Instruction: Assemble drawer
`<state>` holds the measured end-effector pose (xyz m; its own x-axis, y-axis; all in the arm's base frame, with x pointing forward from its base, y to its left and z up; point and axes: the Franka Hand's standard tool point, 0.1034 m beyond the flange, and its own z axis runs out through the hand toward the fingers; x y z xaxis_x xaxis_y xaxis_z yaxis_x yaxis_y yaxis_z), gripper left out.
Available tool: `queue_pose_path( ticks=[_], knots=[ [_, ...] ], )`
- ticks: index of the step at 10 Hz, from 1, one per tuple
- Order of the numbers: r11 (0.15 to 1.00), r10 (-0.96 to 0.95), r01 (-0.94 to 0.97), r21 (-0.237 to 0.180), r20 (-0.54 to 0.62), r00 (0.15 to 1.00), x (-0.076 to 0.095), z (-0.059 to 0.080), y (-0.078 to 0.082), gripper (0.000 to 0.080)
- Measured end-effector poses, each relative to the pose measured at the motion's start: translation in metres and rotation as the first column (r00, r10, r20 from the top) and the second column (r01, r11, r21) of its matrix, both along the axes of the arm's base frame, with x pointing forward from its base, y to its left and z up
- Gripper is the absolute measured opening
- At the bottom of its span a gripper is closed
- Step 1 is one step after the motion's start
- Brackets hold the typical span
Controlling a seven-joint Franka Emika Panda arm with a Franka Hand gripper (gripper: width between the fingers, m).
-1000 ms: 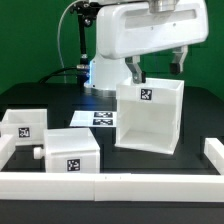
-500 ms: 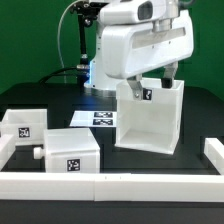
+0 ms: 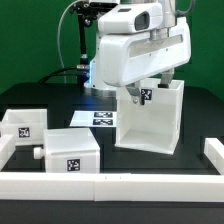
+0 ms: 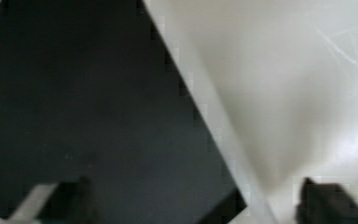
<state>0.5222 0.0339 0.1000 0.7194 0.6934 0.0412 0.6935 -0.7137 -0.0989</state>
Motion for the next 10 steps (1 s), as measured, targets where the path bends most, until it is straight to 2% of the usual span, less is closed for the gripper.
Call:
queue_pose_path(
  ticks=[1,2,4,5,7,8,9,10],
  knots=[
    [1.0,0.0,0.0,0.0,0.0,1.0,0.0,0.0,0.0,0.0369],
    [1.0,0.0,0.0,0.0,-0.001,1.0,0.0,0.0,0.0,0.0369],
    [1.0,0.0,0.0,0.0,-0.001,1.0,0.0,0.0,0.0,0.009],
    [1.0,-0.003,0.003,-0.001,0.0,1.0,0.0,0.0,-0.001,0.0035],
    [0.993,-0.113,0.114,-0.01,0.033,0.993,0.01,0.005,-0.014,0.0035],
    [0.97,-0.24,0.241,-0.012,0.055,0.969,0.014,0.005,-0.021,0.0035],
    [0.941,-0.338,0.339,-0.017,0.047,0.94,0.015,0.003,-0.02,0.0035],
    [0.935,-0.354,0.355,-0.023,0.035,0.935,0.019,0.002,-0.014,0.0035]
  ],
)
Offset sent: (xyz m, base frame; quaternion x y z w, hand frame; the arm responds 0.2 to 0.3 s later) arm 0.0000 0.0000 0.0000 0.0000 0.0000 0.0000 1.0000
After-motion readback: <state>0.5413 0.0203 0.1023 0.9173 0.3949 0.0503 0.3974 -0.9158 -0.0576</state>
